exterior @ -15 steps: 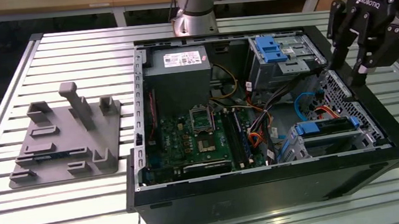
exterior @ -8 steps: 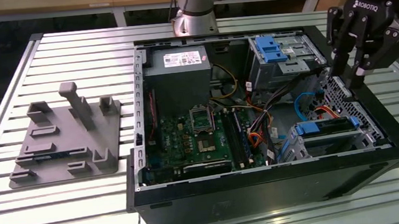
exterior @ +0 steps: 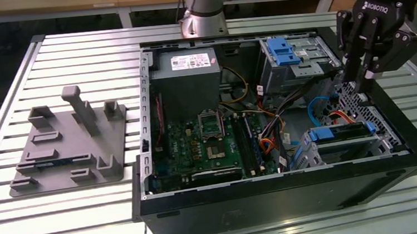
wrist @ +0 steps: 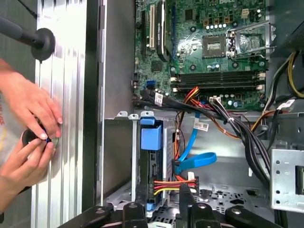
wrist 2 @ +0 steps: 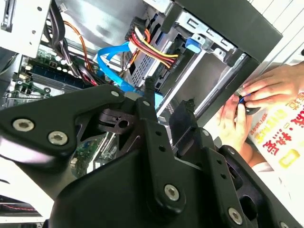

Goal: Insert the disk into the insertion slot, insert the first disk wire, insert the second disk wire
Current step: 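Insert the second disk wire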

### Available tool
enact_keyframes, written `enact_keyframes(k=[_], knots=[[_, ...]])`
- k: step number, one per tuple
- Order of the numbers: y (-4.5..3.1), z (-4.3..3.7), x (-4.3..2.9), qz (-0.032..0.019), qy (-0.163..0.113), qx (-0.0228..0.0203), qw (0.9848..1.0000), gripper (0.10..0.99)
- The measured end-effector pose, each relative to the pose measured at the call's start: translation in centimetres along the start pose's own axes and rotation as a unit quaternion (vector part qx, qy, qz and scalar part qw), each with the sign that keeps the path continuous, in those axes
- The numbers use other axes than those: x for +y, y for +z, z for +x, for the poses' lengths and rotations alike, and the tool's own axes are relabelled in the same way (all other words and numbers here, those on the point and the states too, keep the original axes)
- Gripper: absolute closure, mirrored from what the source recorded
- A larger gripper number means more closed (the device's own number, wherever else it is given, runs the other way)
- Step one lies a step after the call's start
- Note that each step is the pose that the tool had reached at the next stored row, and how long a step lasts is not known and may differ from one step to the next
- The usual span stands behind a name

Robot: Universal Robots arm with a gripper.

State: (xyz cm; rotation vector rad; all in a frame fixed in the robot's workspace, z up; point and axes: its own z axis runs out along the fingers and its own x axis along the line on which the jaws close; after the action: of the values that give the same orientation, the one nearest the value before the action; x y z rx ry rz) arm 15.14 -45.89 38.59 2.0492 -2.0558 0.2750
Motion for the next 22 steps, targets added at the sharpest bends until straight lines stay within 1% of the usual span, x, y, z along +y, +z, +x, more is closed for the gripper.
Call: enact_keyframes(k=[5,8,11,13,16,22], knots=[[0.15,-0.33,0.89,0.001,-0.003,0.0003,1.0,0.682],[0.4,-0.46,1.25,0.0019,-0.006,0.0011,1.0,0.682],[0.6,-0.69,1.42,0.0032,-0.01,0.0051,0.9999,0.682],[0.87,-1.06,1.57,0.0049,-0.016,0.0074,0.9998,0.682],[1.28,-1.25,1.64,0.0065,-0.02,0.0078,0.9997,0.682],[2.05,-1.48,1.63,0.0071,-0.023,0.0101,0.9997,0.682]])
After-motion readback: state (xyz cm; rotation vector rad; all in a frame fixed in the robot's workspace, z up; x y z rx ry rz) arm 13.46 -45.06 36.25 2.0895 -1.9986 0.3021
